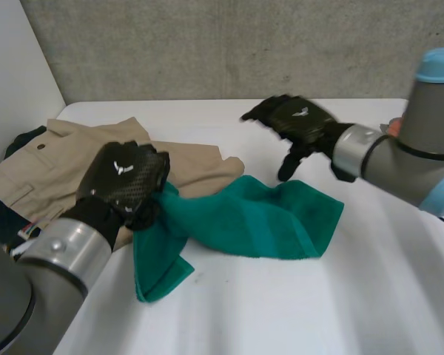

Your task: Fold the laundry.

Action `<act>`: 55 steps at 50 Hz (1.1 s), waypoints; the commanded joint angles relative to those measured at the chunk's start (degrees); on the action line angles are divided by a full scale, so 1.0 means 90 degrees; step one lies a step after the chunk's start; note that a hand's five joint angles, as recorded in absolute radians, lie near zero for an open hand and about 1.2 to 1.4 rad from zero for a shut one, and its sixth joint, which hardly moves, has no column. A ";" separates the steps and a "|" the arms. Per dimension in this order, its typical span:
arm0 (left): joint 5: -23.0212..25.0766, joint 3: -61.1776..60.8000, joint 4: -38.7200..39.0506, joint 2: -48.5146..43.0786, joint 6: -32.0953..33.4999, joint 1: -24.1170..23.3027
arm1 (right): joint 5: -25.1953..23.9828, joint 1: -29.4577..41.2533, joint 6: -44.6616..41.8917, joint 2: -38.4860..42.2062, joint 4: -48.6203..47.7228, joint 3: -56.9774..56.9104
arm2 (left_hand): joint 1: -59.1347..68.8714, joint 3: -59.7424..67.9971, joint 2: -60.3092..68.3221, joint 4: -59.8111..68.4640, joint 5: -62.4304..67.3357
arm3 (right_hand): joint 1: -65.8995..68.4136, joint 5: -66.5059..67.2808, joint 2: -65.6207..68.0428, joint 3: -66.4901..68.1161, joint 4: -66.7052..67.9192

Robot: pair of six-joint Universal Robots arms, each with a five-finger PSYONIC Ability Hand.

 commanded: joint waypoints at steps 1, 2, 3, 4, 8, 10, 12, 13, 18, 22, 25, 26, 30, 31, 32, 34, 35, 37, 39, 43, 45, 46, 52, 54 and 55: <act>0.0004 -0.0607 0.0012 0.0410 -0.0004 -0.0172 | -0.0196 0.0799 -0.1929 0.0996 0.1371 -0.0832 | 0.1455 0.1307 0.1275 0.1255 0.1570 | -0.0361 -0.0270 -0.0231 -0.0220 -0.0239; -0.0006 -0.0646 0.0021 0.0440 -0.0004 -0.0192 | -0.0147 0.0878 -0.2155 0.1084 0.1441 -0.0851 | 0.1455 0.1307 0.1275 0.1255 0.1570 | -0.0361 -0.0270 -0.0231 -0.0220 -0.0239; -0.0016 -0.0676 0.0031 0.0459 -0.0004 -0.0211 | -0.0108 0.0937 -0.2303 0.1172 0.1480 -0.0852 | 0.1455 0.1307 0.1275 0.1255 0.1570 | -0.0361 -0.0270 -0.0231 -0.0220 -0.0239; -0.0055 -0.0744 0.0022 0.0508 0.0025 -0.0231 | 0.0028 0.1044 -0.2613 0.1337 0.1491 -0.0861 | 0.1455 0.1307 0.1275 0.1255 0.1570 | -0.0361 -0.0270 -0.0231 -0.0220 -0.0239; -0.0114 -0.0803 0.0021 0.0499 -0.0014 -0.0182 | 0.0419 0.1220 -0.3143 0.1719 0.1442 -0.0939 | 0.1455 0.1307 0.1275 0.1255 0.1570 | 0.1778 0.1870 0.1909 0.1920 0.1901; -0.0094 -0.0823 0.0021 0.0489 0.0006 -0.0163 | 0.0634 0.1260 -0.3193 0.1807 0.1316 -0.1076 | 0.1455 0.1307 0.1275 0.1255 0.1570 | 0.4187 0.4279 0.4317 0.4329 0.4310; -0.0084 -0.0813 0.0060 0.0430 0.0025 -0.0075 | 0.0985 0.1250 -0.3057 0.1837 0.0906 -0.1417 | 0.1455 0.1307 0.1275 0.1255 0.1570 | 0.7406 0.7498 0.7536 0.7547 0.7529; -0.0065 -0.0774 0.0119 0.0392 0.0035 -0.0026 | 0.1112 0.1231 -0.2930 0.1818 0.0682 -0.1515 | 0.1455 0.1307 0.1275 0.1255 0.1570 | 0.7416 0.7508 0.7546 0.7558 0.7539; 0.0023 -0.0199 0.1162 -0.0281 0.0347 0.0491 | 0.1942 0.0997 -0.1330 0.1106 -0.0958 -0.1633 | 0.1455 0.1307 0.1275 0.1255 0.1570 | 0.7416 0.7508 0.7547 0.7558 0.7539; 0.0111 0.0640 0.2334 -0.0702 0.0747 0.0658 | 0.2304 0.0801 -0.0011 0.0267 -0.2530 -0.1273 | 0.1455 0.1307 0.1275 0.1255 0.1570 | 0.7416 0.7508 0.7547 0.7558 0.7539; 0.0267 0.1392 0.3213 -0.0849 0.0865 0.0512 | 0.2314 0.0625 0.0332 -0.0437 -0.3293 -0.0726 | 0.1455 0.1307 0.1275 0.1255 0.1570 | 0.7416 0.7508 0.7547 0.7558 0.7539; 0.0374 0.1733 0.3524 -0.0917 0.0836 0.0424 | 0.2276 0.0577 0.0333 -0.0728 -0.3488 -0.0425 | 0.1455 0.1307 0.1275 0.1255 0.1570 | 0.7416 0.7508 0.7547 0.7558 0.7539; 0.0482 0.2291 0.3422 -0.1122 0.0739 0.0025 | 0.2120 0.0450 0.0168 -0.1334 -0.3578 0.0337 | 0.1455 0.1307 0.1275 0.1255 0.1570 | 0.7416 0.7508 0.7547 0.7558 0.7539; 0.0492 0.2312 0.3285 -0.1161 0.0719 -0.0045 | 0.2080 0.0401 0.0118 -0.1433 -0.3558 0.0504 | 0.1455 0.1307 0.1275 0.1255 0.1570 | 0.7416 0.7508 0.7547 0.7558 0.7539; 0.0502 0.2312 0.3138 -0.1191 0.0699 -0.0113 | 0.2041 0.0342 0.0079 -0.1531 -0.3539 0.0680 | 0.1455 0.1307 0.1275 0.1255 0.1570 | 0.7416 0.7508 0.7547 0.7558 0.7539; 0.0482 0.2167 0.2632 -0.1259 0.0622 -0.0269 | 0.1954 0.0157 -0.0028 -0.1804 -0.3480 0.1215 | 0.1455 0.1307 0.1275 0.1255 0.1570 | 0.7416 0.7508 0.7547 0.7558 0.7539; 0.0472 0.2069 0.2484 -0.1288 0.0582 -0.0299 | 0.1934 0.0098 -0.0067 -0.1883 -0.3461 0.1402 | 0.1455 0.1307 0.1275 0.1255 0.1570 | 0.7416 0.7508 0.7547 0.7558 0.7539; 0.0511 0.1796 0.2240 -0.1347 0.0475 -0.0348 | 0.1885 0.0000 -0.0126 -0.2049 -0.3422 0.1793 | 0.1455 0.1307 0.1275 0.1255 0.1570 | 0.7416 0.7508 0.7547 0.7558 0.7539; 0.0531 0.1337 0.2033 -0.1503 0.0241 -0.0436 | 0.1826 -0.0175 -0.0204 -0.2235 -0.3392 0.2408 | 0.1455 0.1307 0.1275 0.1255 0.1570 | 0.7416 0.7508 0.7547 0.7558 0.7539; 0.0677 0.0780 0.2247 -0.2068 -0.0052 -0.0631 | 0.1592 -0.0468 -0.0438 -0.2274 -0.3392 0.3443 | 0.1455 0.1307 0.1275 0.1255 0.1570 | 0.7416 0.7508 0.7547 0.7558 0.7539; 0.0716 0.0594 0.2481 -0.2487 -0.0140 -0.0767 | 0.1417 -0.0527 -0.0701 -0.2071 -0.3392 0.3979 | 0.1455 0.1307 0.1275 0.1255 0.1570 | 0.7416 0.7508 0.7547 0.7558 0.7539; 0.0717 0.0555 0.2521 -0.2625 -0.0150 -0.0807 | 0.1387 -0.0537 -0.0809 -0.1982 -0.3392 0.4127 | 0.1455 0.1307 0.1275 0.1255 0.1570 | 0.7416 0.7508 0.7547 0.7558 0.7539; 0.0600 0.0428 0.2590 -0.3134 -0.0180 -0.1002 | 0.1328 -0.0595 -0.1755 -0.1406 -0.3081 0.4646 | 0.1346 0.1198 0.1166 0.1146 0.1461 | 0.7416 0.7508 0.7547 0.7558 0.7539; 0.0570 0.0398 0.2580 -0.3057 -0.0190 -0.0993 | 0.1338 -0.0644 -0.1884 -0.1386 -0.2817 0.4627 | 0.0453 0.0305 0.0273 0.0253 0.0568 | 0.7416 0.7508 0.7547 0.7558 0.7539; 0.0541 0.0379 0.2570 -0.2988 -0.0199 -0.0993 | 0.1338 -0.0664 -0.1894 -0.1386 -0.2710 0.4598 | -0.0107 -0.0256 -0.0288 -0.0308 0.0008 | 0.7416 0.7508 0.7547 0.7558 0.7539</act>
